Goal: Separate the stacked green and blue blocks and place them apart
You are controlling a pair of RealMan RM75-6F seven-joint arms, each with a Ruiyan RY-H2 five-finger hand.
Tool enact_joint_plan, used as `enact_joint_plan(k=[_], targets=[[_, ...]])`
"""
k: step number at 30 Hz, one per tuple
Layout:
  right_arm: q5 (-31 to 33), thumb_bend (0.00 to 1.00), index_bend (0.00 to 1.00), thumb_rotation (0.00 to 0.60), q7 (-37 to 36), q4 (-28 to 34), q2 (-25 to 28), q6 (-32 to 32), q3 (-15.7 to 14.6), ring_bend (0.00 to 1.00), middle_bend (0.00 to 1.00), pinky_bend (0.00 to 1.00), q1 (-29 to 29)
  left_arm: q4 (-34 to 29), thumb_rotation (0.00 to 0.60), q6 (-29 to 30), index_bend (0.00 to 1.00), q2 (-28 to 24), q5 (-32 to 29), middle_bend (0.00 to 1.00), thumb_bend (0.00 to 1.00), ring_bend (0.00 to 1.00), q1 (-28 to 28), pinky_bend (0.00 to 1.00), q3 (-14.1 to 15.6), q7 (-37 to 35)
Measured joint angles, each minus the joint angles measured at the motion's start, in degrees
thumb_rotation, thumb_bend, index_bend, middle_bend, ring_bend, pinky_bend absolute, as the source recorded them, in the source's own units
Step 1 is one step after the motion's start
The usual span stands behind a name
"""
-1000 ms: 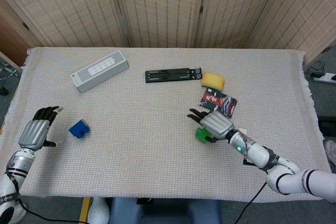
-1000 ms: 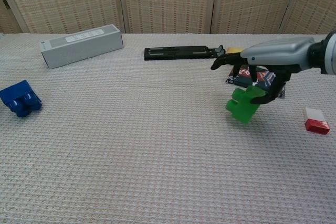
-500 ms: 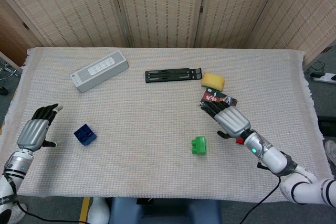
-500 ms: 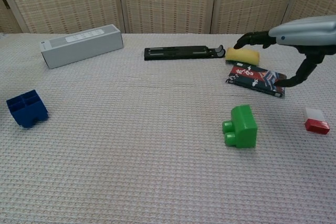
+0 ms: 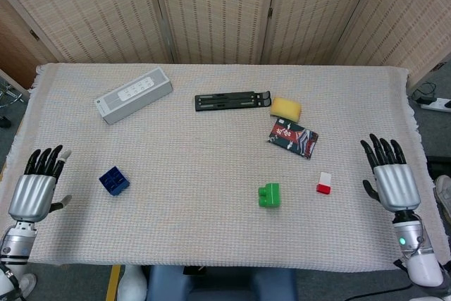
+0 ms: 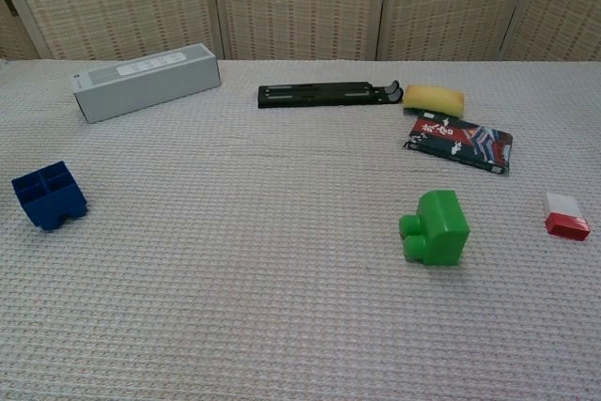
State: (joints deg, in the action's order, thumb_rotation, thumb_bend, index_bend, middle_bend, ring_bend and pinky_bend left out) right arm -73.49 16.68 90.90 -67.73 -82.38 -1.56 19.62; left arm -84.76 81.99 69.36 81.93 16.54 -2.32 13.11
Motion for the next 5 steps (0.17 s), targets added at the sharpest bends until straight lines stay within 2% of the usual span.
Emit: enact_joint_plan(k=[5], targets=[[-0.22,0.37,0.00,0.600,0.28,0.46,-0.35,1.87,0.14,0.00,0.00,0.02,-0.69,-0.93,0.600,0.95,0.11,-0.16,0.76,0.06,0.21,0.00,-0.75,0.00,0.15,0.75]])
